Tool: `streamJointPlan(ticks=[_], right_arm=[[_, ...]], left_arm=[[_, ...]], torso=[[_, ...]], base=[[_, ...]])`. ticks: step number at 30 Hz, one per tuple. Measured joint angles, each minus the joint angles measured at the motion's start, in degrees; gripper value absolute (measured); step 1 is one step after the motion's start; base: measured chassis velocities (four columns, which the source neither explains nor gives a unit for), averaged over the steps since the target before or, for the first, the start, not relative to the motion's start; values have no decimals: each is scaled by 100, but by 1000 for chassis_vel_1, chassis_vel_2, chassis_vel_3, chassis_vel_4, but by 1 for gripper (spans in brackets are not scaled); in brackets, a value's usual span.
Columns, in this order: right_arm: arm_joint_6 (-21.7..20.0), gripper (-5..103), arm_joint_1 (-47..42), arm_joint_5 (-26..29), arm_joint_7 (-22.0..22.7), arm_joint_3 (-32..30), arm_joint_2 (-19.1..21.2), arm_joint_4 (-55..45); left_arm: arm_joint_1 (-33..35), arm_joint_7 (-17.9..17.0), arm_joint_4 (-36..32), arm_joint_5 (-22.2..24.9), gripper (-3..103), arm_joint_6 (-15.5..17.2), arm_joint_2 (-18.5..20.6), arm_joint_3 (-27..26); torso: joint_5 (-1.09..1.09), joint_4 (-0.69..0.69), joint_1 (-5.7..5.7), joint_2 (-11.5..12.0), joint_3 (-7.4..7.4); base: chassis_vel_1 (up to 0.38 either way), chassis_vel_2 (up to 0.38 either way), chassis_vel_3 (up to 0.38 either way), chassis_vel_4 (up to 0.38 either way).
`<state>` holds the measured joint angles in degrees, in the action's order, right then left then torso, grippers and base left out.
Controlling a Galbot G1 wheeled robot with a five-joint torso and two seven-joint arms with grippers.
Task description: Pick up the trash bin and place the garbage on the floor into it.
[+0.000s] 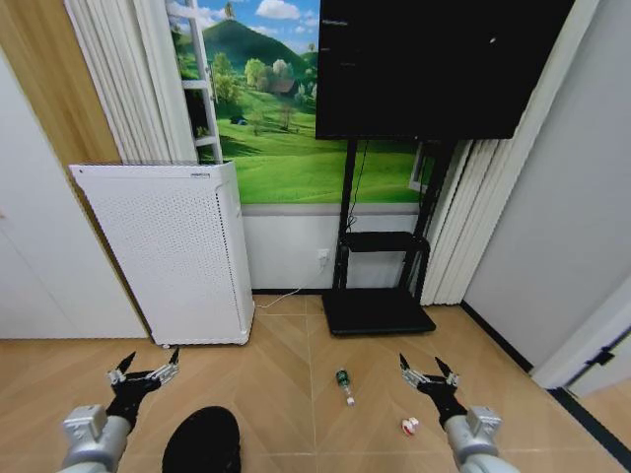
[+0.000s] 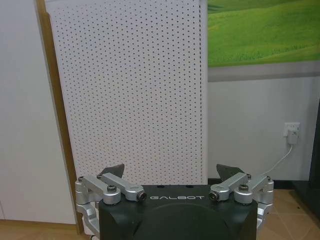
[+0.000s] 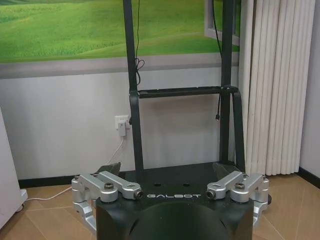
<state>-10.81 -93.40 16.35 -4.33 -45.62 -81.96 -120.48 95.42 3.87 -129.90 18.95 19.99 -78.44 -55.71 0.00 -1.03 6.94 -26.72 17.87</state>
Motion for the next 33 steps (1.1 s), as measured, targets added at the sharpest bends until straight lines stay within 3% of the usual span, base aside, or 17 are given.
streamJointPlan(ticks=[33], right_arm=[[118,100,-277,235,128,-144,1,-286]], left_arm=[[181,91,-306,12,100,-79,-33,-237]], torso=[[0,0,-288,790,-502]], base=[[0,0,0,0]])
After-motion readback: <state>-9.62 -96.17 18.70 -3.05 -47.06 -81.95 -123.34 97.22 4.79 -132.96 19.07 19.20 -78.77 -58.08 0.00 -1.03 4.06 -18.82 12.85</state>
